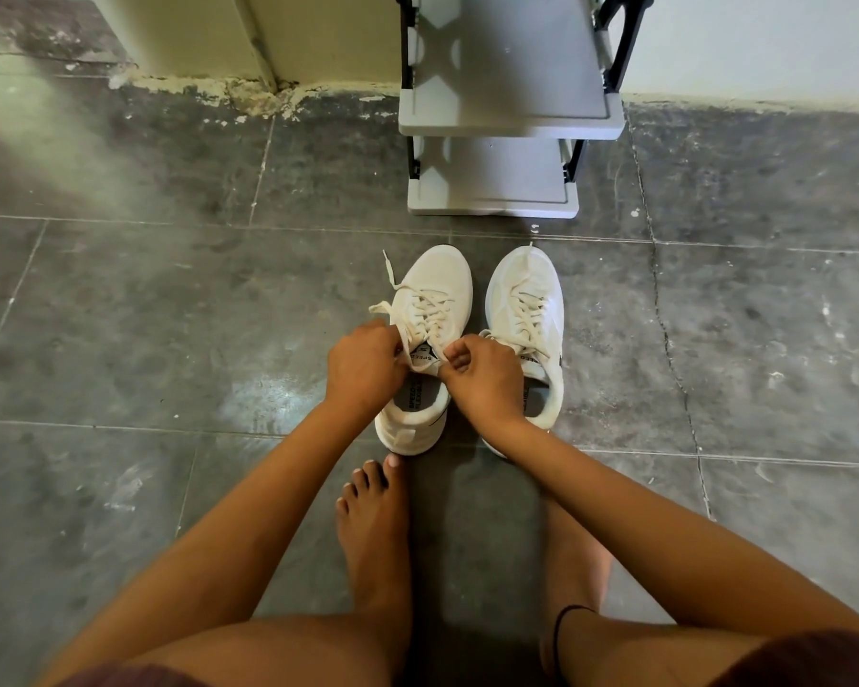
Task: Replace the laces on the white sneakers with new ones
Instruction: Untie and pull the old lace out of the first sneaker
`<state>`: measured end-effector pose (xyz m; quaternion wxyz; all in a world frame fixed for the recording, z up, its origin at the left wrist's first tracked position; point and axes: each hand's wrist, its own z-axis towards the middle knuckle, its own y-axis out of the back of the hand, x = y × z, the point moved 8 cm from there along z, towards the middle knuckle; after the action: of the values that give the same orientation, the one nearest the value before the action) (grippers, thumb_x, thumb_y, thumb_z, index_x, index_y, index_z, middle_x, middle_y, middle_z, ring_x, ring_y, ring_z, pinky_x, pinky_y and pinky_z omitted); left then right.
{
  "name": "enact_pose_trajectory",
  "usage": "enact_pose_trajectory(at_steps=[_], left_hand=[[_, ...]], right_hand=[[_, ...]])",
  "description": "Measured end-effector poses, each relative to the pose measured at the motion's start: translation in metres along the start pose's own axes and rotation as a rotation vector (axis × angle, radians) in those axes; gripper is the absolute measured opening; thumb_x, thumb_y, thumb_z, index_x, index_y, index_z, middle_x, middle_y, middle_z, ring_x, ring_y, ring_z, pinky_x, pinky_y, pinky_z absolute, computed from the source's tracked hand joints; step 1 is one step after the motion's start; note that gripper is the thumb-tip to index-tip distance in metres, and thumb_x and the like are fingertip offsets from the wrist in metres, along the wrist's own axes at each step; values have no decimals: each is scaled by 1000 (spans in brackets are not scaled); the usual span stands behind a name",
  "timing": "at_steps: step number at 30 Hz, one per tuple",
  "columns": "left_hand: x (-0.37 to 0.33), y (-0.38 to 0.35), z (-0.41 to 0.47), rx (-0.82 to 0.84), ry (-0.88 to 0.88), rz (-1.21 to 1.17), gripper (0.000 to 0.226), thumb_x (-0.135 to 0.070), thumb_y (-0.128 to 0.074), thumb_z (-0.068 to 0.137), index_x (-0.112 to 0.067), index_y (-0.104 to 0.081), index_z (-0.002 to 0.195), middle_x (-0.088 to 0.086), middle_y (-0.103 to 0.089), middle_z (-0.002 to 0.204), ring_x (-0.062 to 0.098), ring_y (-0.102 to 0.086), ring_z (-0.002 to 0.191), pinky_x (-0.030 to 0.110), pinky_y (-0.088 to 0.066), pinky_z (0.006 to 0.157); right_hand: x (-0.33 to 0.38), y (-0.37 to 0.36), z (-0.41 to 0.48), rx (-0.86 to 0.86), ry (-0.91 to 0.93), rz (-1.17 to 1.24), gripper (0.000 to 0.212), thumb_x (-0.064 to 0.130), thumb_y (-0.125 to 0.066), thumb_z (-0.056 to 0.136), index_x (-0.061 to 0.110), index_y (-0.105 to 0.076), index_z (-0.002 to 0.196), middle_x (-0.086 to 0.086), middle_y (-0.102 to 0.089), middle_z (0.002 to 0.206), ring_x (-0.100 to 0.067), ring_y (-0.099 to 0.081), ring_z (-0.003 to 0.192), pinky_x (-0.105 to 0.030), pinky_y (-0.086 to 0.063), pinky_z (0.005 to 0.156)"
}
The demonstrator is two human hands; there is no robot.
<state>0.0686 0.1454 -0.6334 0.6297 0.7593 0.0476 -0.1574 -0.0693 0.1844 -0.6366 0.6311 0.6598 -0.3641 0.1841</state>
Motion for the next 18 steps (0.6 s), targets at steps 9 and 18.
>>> enact_pose_trajectory(at_steps=[9,18], left_hand=[[2,1,-1,3,1,-29,21,-22,-58,89,-11,-67,104,7,-65,101,26,-61,89,38,-53,75],[7,-4,3,-7,-14,-54,20,-29,-58,89,-13,-67,96,8,-66,94,25,-60,83,34,-52,69]], right_hand=[[29,-5,-8,36,418,-348,30,19,-57,90,13,-57,119,-9,-57,116,-26,-60,91,-35,-50,66],[55,0,13,182,324,196,10,11,-63,86,2,-65,88,-5,-50,100,-16,-52,90,-19,-42,79]])
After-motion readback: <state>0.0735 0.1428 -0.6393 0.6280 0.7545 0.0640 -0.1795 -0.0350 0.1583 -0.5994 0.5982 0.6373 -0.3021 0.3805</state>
